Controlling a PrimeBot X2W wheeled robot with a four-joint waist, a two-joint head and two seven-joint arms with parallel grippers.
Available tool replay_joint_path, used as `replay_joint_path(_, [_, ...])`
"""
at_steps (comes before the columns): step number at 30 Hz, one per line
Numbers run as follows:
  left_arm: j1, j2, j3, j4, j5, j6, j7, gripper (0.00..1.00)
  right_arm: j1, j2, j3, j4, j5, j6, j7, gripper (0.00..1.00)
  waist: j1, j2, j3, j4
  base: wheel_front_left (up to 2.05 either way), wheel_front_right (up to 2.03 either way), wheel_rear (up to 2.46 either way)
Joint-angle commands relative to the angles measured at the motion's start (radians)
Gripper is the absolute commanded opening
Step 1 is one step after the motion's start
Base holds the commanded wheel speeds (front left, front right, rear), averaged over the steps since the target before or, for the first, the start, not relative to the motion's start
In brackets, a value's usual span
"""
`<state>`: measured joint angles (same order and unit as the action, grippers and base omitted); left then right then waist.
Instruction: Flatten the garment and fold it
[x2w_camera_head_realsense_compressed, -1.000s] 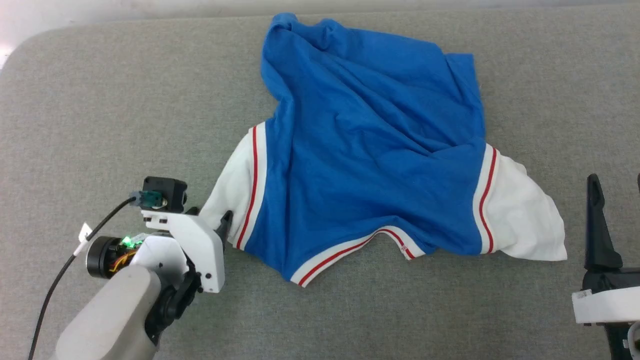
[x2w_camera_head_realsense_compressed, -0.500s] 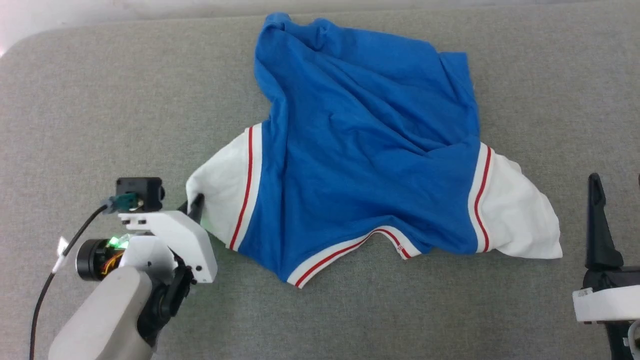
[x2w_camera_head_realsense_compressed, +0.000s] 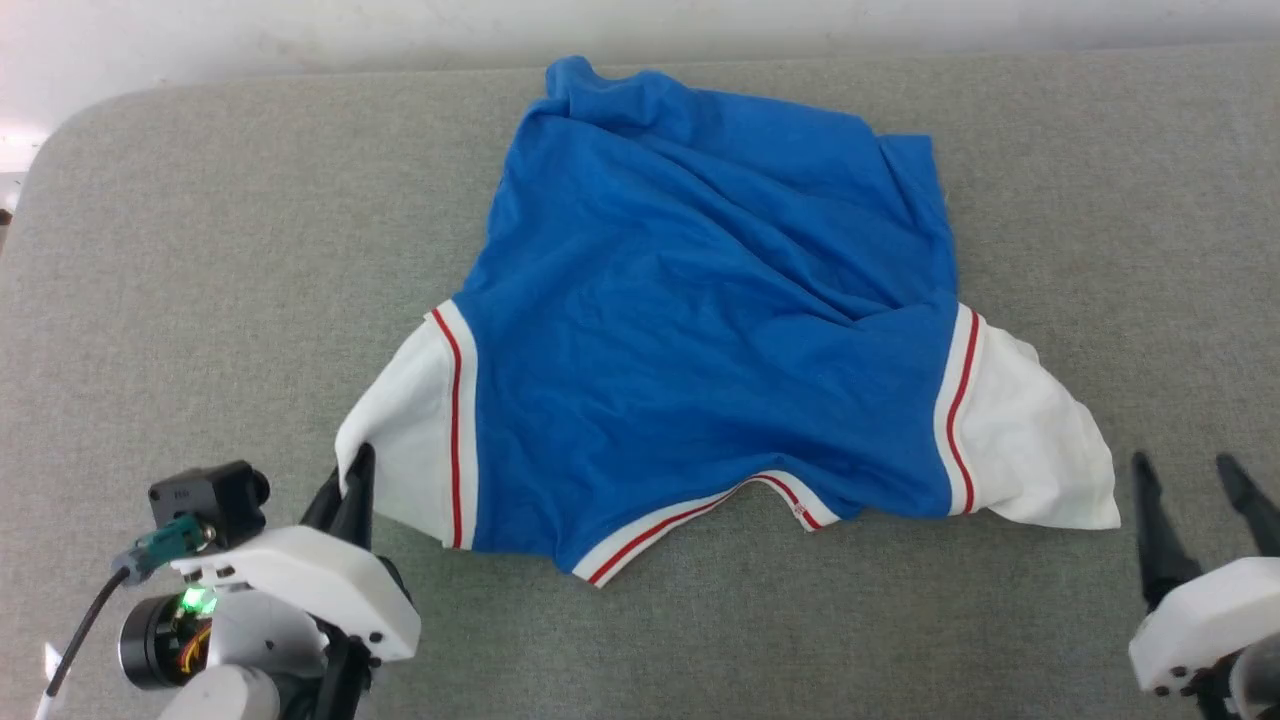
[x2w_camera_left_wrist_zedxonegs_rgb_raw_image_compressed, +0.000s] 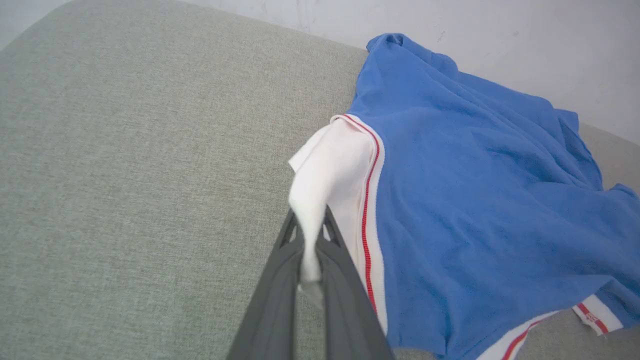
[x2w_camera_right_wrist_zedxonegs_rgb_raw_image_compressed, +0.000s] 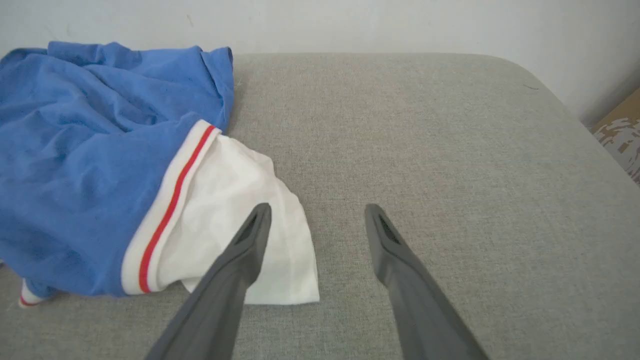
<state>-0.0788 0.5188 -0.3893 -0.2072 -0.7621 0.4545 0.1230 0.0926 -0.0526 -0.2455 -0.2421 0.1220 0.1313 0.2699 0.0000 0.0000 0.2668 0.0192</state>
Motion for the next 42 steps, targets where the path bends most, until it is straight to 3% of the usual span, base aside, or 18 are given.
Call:
replay_joint_path(1, [0.010, 0.004, 0.006, -0.010, -0.007, 0.008, -0.004, 0.00, 0.005, 0.002, 0.005, 0.001, -0.021, -0.001, 0.017, 1.00, 0.0000, 0.0000, 0.001, 0.002, 0.00, 0.00, 0.00])
replay_joint_path(9, [0.035, 0.012, 0.010, -0.038, -0.013, 0.019, 0.000, 0.00, -0.021, -0.010, 0.019, 0.083, -0.043, -0.001, 0.142, 1.00, 0.0000, 0.0000, 0.008, 0.008, 0.00, 0.00, 0.00])
replay_joint_path(24, [-0.005, 0.015, -0.016, -0.046, -0.009, 0.002, 0.024, 0.00, -0.106, -0.088, 0.067, 0.240, -0.016, -0.001, 0.140, 1.00, 0.0000, 0.0000, 0.059, 0.037, 0.00, 0.00, 0.00])
replay_joint_path(28, [-0.014, 0.013, -0.020, -0.043, -0.011, -0.001, 0.028, 0.00, -0.128, -0.088, 0.086, 0.279, 0.027, -0.001, 0.188, 1.00, 0.0000, 0.0000, 0.067, 0.037, 0.00, 0.00, 0.00])
replay_joint_path(29, [-0.015, 0.012, -0.020, -0.041, -0.011, -0.002, 0.028, 0.00, -0.132, -0.085, 0.085, 0.289, 0.040, -0.001, 0.210, 0.45, 0.0000, 0.0000, 0.069, 0.037, 0.00, 0.00, 0.00])
replay_joint_path(30, [-0.017, 0.012, -0.020, -0.040, -0.012, -0.003, 0.028, 0.00, -0.136, -0.081, 0.079, 0.296, 0.049, -0.001, 0.229, 0.12, 0.0000, 0.0000, 0.070, 0.037, 0.00, 0.00, 0.00])
replay_joint_path(31, [-0.019, 0.011, -0.021, -0.038, -0.013, -0.004, 0.029, 0.00, -0.140, -0.076, 0.069, 0.301, 0.058, -0.001, 0.245, 0.00, 0.0000, 0.0000, 0.071, 0.038, 0.00, 0.00, 0.00])
replay_joint_path(36, [-0.025, 0.005, -0.023, -0.027, -0.019, -0.008, 0.029, 0.00, -0.148, -0.062, 0.033, 0.294, 0.065, -0.001, 0.266, 0.00, 0.0000, 0.0000, 0.068, 0.036, 0.00, 0.00, 0.00])
replay_joint_path(42, [-0.011, -0.019, 0.007, -0.029, -0.050, -0.015, -0.010, 0.00, -0.163, -0.041, 0.003, 0.221, 0.079, -0.001, 0.199, 0.00, 0.0000, 0.0000, 0.037, 0.020, 0.00, 0.00, 0.00])
